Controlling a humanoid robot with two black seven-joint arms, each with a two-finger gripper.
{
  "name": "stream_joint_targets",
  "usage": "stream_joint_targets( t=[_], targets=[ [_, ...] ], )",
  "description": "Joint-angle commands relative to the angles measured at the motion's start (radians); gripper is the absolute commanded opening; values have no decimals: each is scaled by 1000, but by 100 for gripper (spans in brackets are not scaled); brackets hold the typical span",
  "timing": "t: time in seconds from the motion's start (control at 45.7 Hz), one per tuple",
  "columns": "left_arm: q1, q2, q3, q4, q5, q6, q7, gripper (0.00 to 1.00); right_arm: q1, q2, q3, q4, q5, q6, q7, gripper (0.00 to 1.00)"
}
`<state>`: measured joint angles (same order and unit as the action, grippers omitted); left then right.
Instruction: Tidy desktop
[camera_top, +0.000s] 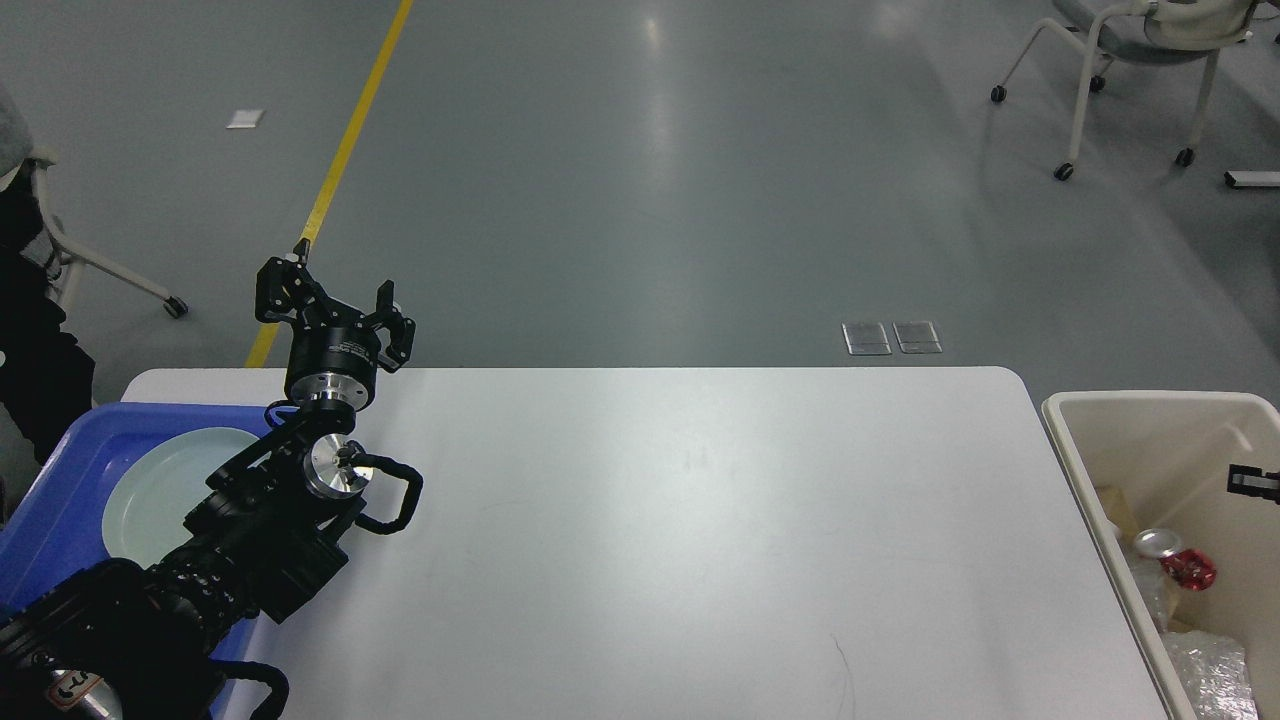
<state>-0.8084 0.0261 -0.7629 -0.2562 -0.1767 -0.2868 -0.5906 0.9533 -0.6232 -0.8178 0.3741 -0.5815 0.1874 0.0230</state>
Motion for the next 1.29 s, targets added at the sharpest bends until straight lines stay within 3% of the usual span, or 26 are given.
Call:
stream_joint_targets(
  t=[0.0,0.175,0.394,0.547,0.744,1.029,1.138,1.27],
  targets=[
    [0,0,-1,0,0,0,0,100,19,-1,8,12,0,7,0,100],
    [0,0,-1,0,0,0,0,100,178,-15,20,162,5,76,-2,100],
    [0,0,-1,0,-1,0,0,100,537,-84,22,408,46,358,-3,100],
    [0,0,1,0,0,0,0,100,717,-76,23,436,138,523,-2,100],
    [0,0,-1,0,0,0,0,100,823,-30,36,436,298,622,-3,100],
    [0,0,-1,0,0,0,0,100,840,60,117,352,549,590,-9,100],
    [0,0,1,0,-1,0,0,100,783,117,206,263,623,525,-9,100],
    [0,0,1,0,0,0,0,100,653,224,382,132,666,368,-9,100]
  ],
)
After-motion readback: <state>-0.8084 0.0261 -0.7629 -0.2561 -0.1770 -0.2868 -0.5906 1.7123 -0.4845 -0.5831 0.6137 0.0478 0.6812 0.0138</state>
